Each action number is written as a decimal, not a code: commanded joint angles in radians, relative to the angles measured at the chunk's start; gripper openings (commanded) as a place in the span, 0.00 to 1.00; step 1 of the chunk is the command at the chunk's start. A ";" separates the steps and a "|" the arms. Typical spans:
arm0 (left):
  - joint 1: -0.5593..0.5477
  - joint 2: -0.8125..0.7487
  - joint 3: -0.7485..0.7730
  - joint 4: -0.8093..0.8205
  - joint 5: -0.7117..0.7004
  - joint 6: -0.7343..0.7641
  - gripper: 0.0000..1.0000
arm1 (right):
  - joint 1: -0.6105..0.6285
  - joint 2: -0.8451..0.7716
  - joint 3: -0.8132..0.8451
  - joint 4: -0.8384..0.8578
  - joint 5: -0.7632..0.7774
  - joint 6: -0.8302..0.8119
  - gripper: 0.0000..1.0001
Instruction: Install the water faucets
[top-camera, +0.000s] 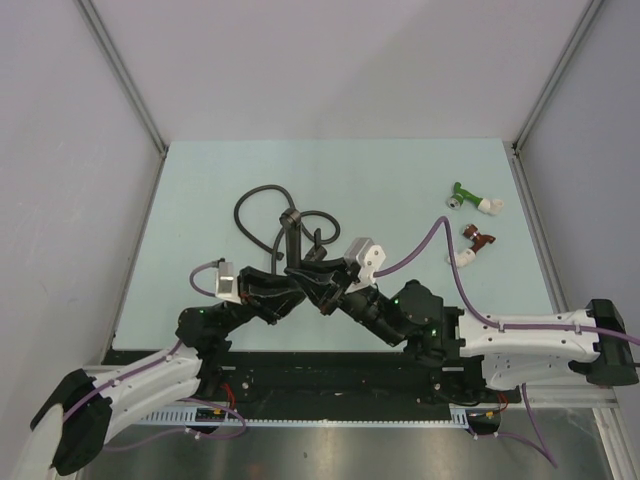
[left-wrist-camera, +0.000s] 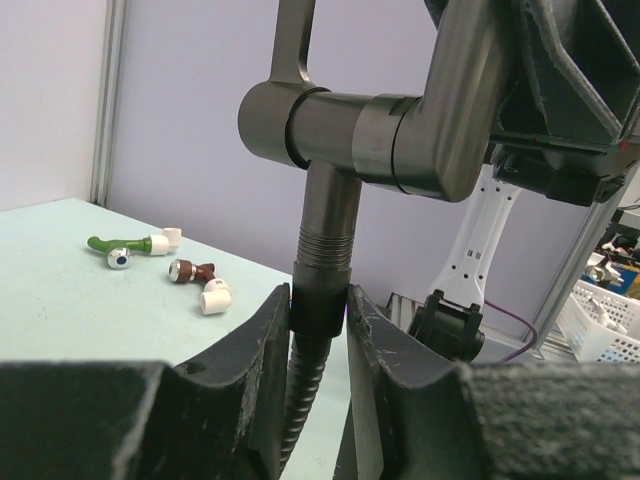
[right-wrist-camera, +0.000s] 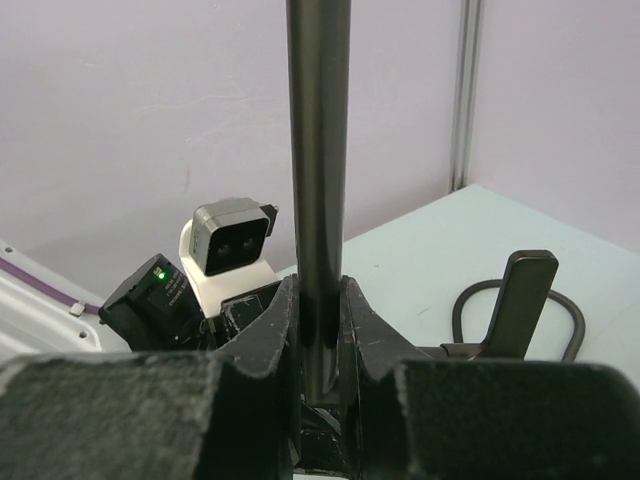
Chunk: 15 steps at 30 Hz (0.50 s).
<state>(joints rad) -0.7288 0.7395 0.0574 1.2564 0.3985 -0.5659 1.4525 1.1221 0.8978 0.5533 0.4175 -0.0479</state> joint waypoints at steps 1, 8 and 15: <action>-0.011 -0.026 0.007 0.471 -0.089 0.038 0.31 | 0.058 0.039 0.003 0.057 0.079 0.020 0.00; -0.020 -0.014 0.005 0.471 -0.087 0.057 0.31 | 0.085 0.059 0.003 0.126 0.170 0.036 0.00; -0.030 0.006 0.015 0.471 -0.069 0.073 0.33 | 0.095 0.061 -0.002 0.171 0.188 0.036 0.00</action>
<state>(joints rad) -0.7547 0.7395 0.0444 1.2583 0.3923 -0.5301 1.5177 1.1755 0.8967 0.6407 0.5995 -0.0597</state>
